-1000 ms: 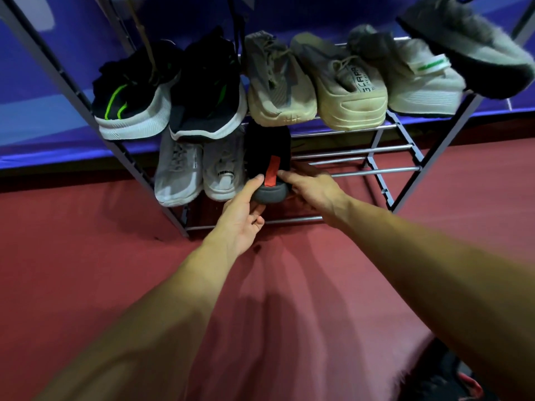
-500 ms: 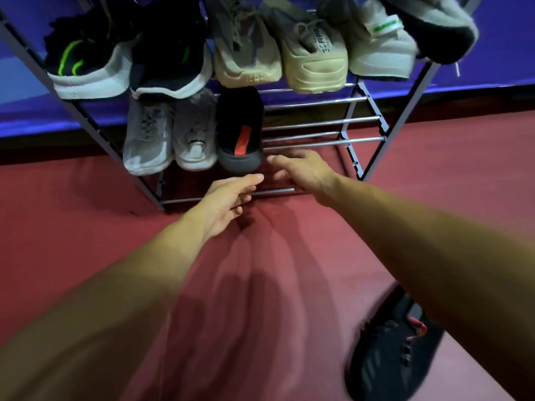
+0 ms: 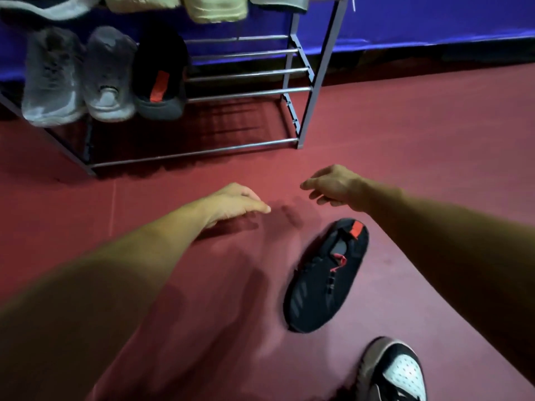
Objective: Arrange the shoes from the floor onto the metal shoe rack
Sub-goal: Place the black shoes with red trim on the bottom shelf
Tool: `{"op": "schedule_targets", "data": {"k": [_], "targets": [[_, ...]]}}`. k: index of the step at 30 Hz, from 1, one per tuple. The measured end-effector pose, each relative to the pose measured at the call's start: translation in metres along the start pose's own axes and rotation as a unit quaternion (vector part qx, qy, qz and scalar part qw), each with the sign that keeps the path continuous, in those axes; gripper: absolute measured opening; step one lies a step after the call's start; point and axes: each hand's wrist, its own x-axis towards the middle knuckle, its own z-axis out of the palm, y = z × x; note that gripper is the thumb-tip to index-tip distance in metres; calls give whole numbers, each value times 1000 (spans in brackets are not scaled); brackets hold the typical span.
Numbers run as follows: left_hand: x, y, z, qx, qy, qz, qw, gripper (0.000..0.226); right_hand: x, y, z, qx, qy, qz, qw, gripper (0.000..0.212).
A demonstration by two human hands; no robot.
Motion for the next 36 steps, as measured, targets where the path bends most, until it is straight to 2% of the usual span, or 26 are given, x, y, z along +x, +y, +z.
{"op": "schedule_targets", "data": {"k": [5,12,16,21,24,28,32,36], "targets": [[7,10,40,50,-49,1,998,23,-2,44,-6,21,-26,47,998,25],[22,10,81,75,-92,-11,993,24,0,66,-13,40,-49,70,996,25],[23,1,108,74,-115,-16,990,28,0,82,-24,-17,-31,125,992,12],[21,-4,137,131,-174,-28,976,37,-6,104,-24,-72,-73,174,980,19],[22,3,144,164,-163,-22,973,38,-5,109,-23,-52,-81,176,980,21],[21,11,145,182,-137,-8,974,10,-3,103,-19,-36,-82,162,983,21],[18,12,139,164,-126,-14,978,22,-2,93,-18,-36,-86,148,985,20],[19,14,127,132,-118,-15,984,16,-1,79,-20,-22,-79,134,988,22]]}}
